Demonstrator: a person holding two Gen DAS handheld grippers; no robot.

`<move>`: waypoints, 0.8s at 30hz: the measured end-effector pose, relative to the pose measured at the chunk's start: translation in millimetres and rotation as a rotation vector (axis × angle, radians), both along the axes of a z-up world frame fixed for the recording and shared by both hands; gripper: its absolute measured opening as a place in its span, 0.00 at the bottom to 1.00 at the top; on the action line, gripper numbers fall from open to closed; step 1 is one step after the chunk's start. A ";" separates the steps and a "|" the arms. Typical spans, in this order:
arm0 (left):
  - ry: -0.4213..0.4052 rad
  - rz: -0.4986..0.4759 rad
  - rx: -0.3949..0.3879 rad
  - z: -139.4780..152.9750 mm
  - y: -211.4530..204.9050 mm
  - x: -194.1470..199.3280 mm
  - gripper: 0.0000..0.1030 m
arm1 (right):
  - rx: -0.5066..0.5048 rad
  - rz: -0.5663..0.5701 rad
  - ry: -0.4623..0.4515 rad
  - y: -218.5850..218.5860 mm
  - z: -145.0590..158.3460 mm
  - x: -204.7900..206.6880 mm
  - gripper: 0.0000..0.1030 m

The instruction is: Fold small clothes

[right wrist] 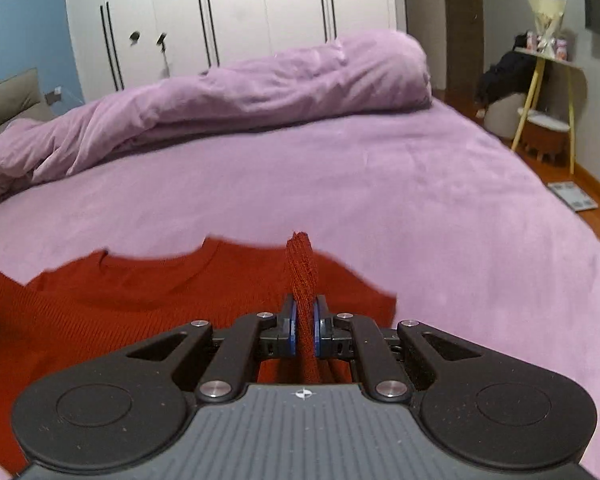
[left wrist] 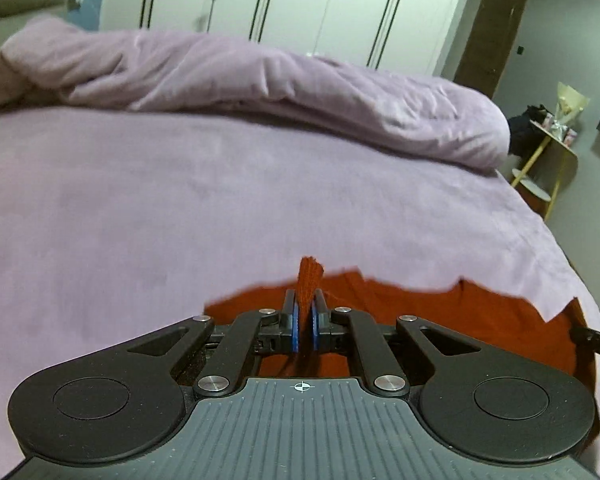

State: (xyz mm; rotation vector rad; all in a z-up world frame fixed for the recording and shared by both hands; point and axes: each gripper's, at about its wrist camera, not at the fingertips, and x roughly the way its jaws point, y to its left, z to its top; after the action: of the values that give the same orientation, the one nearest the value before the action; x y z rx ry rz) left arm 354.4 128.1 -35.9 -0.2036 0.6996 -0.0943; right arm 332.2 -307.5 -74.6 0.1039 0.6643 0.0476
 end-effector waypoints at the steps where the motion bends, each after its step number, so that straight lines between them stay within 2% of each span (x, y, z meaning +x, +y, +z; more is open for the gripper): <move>1: -0.014 0.011 0.011 1.2 -1.0 6.5 0.07 | 0.000 -0.013 -0.012 0.4 2.0 8.1 0.07; 4: -0.049 0.052 0.053 0.6 -8.5 25.6 0.08 | -0.019 -0.049 -0.042 2.5 5.7 30.8 0.06; 6: -0.046 0.084 0.104 -9.7 -14.0 40.0 0.09 | -0.027 -0.072 -0.049 3.0 2.1 47.3 0.07; 9: 0.035 0.126 0.179 -36.3 -19.1 55.7 0.20 | -0.026 -0.072 -0.028 7.6 -9.0 67.9 0.09; 11: 0.068 0.134 0.175 -46.4 -19.6 52.1 0.20 | -0.097 -0.126 -0.001 12.2 -18.6 75.4 0.10; 12: 0.050 0.125 0.145 -47.7 -20.7 43.2 0.27 | -0.119 -0.153 -0.006 13.8 -19.5 72.9 0.14; 13: 0.025 0.111 0.103 -47.5 -23.3 32.2 0.43 | -0.106 -0.164 -0.027 17.1 -18.6 68.5 0.15; 14: 0.006 0.098 0.050 -48.4 -27.3 23.7 0.52 | -0.068 -0.150 -0.049 21.5 -17.9 61.9 0.15; 15: -0.012 0.083 -0.020 -51.0 -32.6 14.9 0.59 | -0.018 -0.100 -0.068 31.5 -17.4 52.7 0.15; 16: -0.013 0.052 -0.085 -55.6 -39.5 10.5 0.60 | 0.027 -0.031 -0.080 45.0 -18.6 44.6 0.15; 17: 0.005 0.023 -0.115 -61.3 -46.8 10.4 0.60 | 0.078 0.072 -0.094 64.6 -22.2 34.9 0.15; 19: 0.048 0.010 -0.072 -75.5 -64.6 19.0 0.60 | 0.120 0.242 -0.092 98.8 -32.0 22.2 0.14; 20: 0.061 0.018 -0.031 -82.3 -71.4 22.7 0.60 | 0.090 0.318 -0.077 119.3 -39.3 17.8 0.14; 22: 0.051 0.031 0.052 -93.2 -75.8 27.4 0.60 | -0.011 0.380 -0.069 141.4 -51.6 14.2 0.14; 24: 0.016 0.058 0.102 -97.1 -72.7 29.2 0.60 | -0.126 0.378 -0.115 138.1 -61.6 14.5 0.14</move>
State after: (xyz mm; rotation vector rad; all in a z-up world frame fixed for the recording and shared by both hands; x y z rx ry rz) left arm 383.7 55.3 -132.9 -0.1268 0.7121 -0.0019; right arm 346.7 -169.4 -136.2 -0.1461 0.5633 0.3724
